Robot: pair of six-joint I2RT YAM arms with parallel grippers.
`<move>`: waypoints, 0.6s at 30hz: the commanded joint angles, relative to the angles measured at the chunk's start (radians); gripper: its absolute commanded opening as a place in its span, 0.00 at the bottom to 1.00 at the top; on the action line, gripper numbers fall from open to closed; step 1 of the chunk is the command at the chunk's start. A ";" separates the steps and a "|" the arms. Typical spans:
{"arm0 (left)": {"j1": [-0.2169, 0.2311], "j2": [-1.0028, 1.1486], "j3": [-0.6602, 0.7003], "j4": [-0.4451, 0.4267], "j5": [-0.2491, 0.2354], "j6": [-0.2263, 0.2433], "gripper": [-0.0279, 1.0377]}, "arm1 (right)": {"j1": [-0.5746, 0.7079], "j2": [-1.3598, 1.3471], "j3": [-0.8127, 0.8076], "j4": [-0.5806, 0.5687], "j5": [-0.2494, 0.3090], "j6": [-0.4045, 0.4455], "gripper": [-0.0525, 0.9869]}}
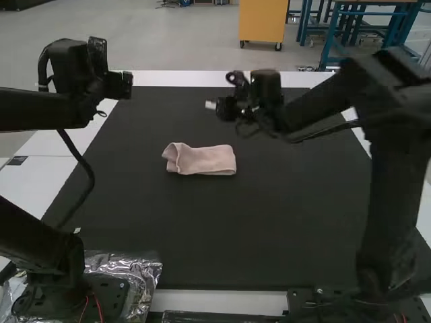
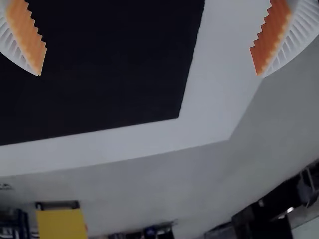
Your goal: Fold the towel.
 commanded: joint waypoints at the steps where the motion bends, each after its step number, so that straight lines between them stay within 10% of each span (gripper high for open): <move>1: -0.024 -0.084 0.060 -0.012 -0.030 0.005 0.94 | -0.018 -0.134 0.025 -0.036 0.009 0.017 0.65; 6: -0.057 -0.197 0.073 -0.055 -0.070 0.010 0.94 | -0.048 -0.373 -0.039 -0.085 0.032 0.026 0.91; 18: -0.042 -0.542 0.020 -0.189 -0.087 0.017 0.94 | -0.198 -1.042 -0.254 -0.231 0.055 0.052 0.92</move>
